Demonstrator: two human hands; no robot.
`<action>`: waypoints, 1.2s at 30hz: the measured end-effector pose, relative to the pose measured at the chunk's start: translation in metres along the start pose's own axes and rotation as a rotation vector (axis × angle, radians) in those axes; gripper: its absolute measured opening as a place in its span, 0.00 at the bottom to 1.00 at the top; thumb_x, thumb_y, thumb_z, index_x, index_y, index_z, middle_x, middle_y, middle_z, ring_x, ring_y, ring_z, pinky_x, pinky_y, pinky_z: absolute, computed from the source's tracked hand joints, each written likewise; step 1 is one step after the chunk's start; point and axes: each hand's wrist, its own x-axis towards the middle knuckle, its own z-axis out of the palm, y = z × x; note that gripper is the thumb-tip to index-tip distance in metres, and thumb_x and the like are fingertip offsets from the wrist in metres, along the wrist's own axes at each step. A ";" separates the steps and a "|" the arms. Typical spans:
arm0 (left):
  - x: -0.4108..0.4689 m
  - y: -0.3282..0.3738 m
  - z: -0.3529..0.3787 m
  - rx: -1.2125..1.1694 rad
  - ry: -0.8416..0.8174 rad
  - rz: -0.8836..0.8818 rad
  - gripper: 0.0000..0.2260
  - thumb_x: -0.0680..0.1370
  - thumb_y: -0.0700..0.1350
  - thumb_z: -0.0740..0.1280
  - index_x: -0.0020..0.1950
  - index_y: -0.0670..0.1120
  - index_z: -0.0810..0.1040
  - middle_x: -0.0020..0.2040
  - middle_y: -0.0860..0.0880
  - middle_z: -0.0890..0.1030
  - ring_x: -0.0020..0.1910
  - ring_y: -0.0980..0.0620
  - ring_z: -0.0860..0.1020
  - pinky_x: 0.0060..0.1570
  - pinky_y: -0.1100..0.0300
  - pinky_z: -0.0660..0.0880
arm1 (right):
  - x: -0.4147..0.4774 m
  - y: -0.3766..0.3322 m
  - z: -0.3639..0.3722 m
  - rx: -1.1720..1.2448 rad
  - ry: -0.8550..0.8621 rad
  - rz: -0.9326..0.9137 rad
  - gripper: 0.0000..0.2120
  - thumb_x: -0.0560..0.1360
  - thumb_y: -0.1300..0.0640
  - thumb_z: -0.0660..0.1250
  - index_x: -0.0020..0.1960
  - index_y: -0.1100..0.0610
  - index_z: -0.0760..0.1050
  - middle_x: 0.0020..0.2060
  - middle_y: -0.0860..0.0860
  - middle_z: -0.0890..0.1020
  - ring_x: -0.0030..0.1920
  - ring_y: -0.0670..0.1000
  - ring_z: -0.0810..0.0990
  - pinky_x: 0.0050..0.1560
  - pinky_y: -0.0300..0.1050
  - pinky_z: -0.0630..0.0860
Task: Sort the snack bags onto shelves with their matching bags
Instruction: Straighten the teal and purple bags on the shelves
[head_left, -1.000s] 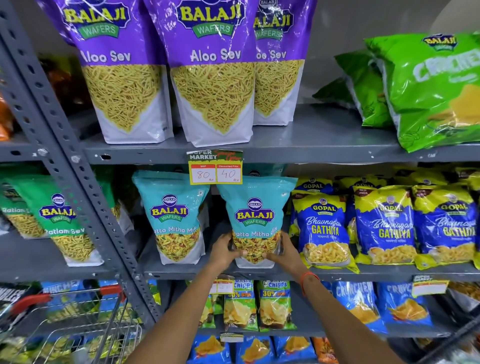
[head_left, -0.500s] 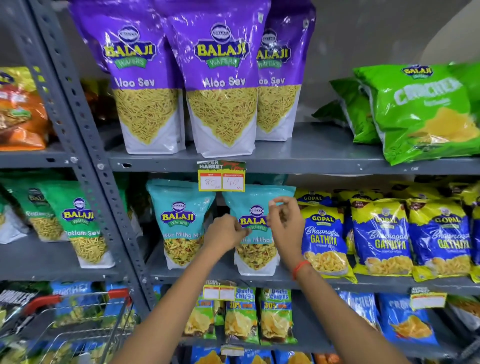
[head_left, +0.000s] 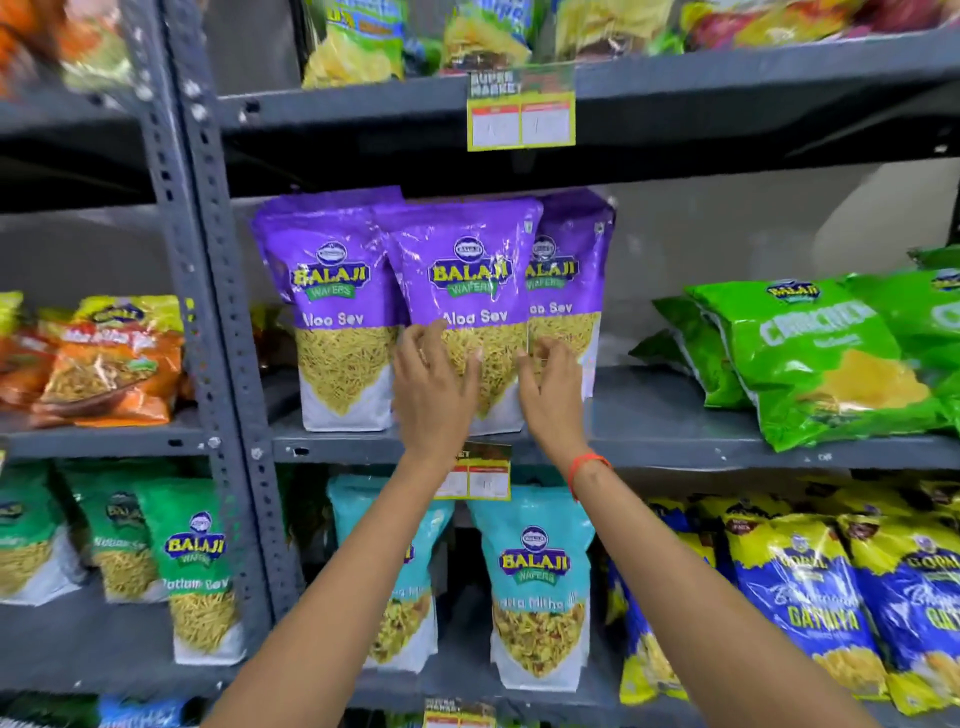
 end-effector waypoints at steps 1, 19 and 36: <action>-0.006 -0.007 0.007 0.017 -0.006 -0.007 0.22 0.76 0.52 0.65 0.63 0.39 0.69 0.59 0.36 0.74 0.58 0.38 0.71 0.61 0.47 0.68 | 0.001 0.006 0.003 -0.002 -0.051 0.029 0.23 0.75 0.48 0.58 0.63 0.64 0.68 0.59 0.62 0.75 0.62 0.60 0.72 0.62 0.46 0.65; -0.027 -0.005 0.020 -0.505 -0.347 -0.432 0.34 0.68 0.57 0.73 0.68 0.47 0.64 0.62 0.41 0.78 0.61 0.43 0.77 0.57 0.48 0.75 | 0.007 0.027 -0.043 0.151 -0.311 0.189 0.24 0.74 0.47 0.65 0.67 0.53 0.65 0.66 0.54 0.74 0.66 0.56 0.73 0.66 0.54 0.71; -0.014 0.015 0.036 -0.637 -0.562 -0.481 0.25 0.66 0.50 0.77 0.58 0.40 0.75 0.53 0.46 0.78 0.55 0.47 0.77 0.58 0.49 0.76 | 0.009 0.037 -0.093 0.134 -0.338 0.214 0.19 0.71 0.54 0.71 0.60 0.51 0.70 0.61 0.54 0.78 0.60 0.54 0.77 0.63 0.51 0.74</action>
